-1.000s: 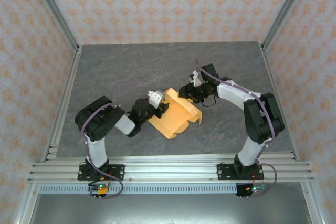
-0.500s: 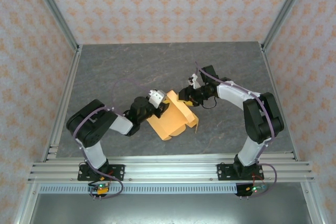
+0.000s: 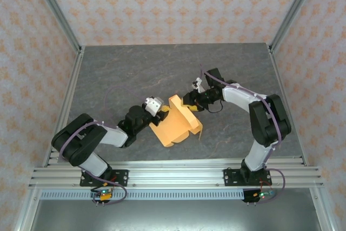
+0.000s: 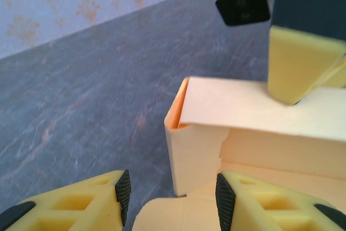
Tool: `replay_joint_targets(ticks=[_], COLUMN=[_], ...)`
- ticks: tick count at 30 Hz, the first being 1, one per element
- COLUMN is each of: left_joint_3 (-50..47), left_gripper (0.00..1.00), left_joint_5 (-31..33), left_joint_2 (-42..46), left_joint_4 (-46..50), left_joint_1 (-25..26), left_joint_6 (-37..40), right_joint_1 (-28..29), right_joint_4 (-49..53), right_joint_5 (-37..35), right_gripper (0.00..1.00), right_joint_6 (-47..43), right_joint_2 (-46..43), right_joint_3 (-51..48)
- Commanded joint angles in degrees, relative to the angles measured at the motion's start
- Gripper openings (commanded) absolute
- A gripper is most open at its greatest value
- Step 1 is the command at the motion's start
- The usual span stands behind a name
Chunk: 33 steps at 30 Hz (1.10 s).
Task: Fold the paper box
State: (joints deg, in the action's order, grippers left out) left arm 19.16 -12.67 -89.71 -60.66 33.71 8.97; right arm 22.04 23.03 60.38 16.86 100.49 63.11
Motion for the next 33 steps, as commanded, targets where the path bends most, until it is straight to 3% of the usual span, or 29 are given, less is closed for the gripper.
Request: replay_joint_targets(ticks=[1, 4, 10, 22, 24, 29, 33], left_joint_3=[-1.5, -2.8, -0.2, 4.4, 4.9, 5.3, 5.6], left_gripper=[0.46, 0.46, 0.44, 0.38, 0.33, 0.06, 0.03], left_joint_5=[-1.3, -0.6, 1.7, -2.0, -3.0, -3.9, -4.0], left_joint_2=[-3.1, -7.0, -8.9, -9.5, -9.4, -10.1, -10.5], left_joint_4=[-5.9, -12.5, -10.7, -3.3, -2.0, -1.9, -1.6], left_joint_1=[-0.1, 0.0, -0.2, -0.1, 0.1, 0.8, 1.3], left_joint_6=[1.2, -0.2, 3.6, 6.7, 7.4, 8.2, 8.2], right_joint_1=[1.5, 2.3, 3.3, 5.2, 5.9, 5.9, 5.8], right_joint_4=[2.8, 4.2, 4.5, 6.3, 7.0, 7.0, 6.7], right_joint_5=[1.6, 1.9, 2.8, 4.4, 4.3, 2.9, 1.4], right_gripper=[0.46, 0.46, 0.45, 0.45, 0.45, 0.45, 0.45], right_joint_6=[-1.4, -2.8, -3.8, -5.8, -6.2, -5.4, -4.4], right_joint_2=[2.0, 2.8, 3.9, 4.9, 5.2, 5.9, 5.1], right_joint_3=[0.4, 1.2, 1.0, 2.3, 2.8, 3.3, 3.4])
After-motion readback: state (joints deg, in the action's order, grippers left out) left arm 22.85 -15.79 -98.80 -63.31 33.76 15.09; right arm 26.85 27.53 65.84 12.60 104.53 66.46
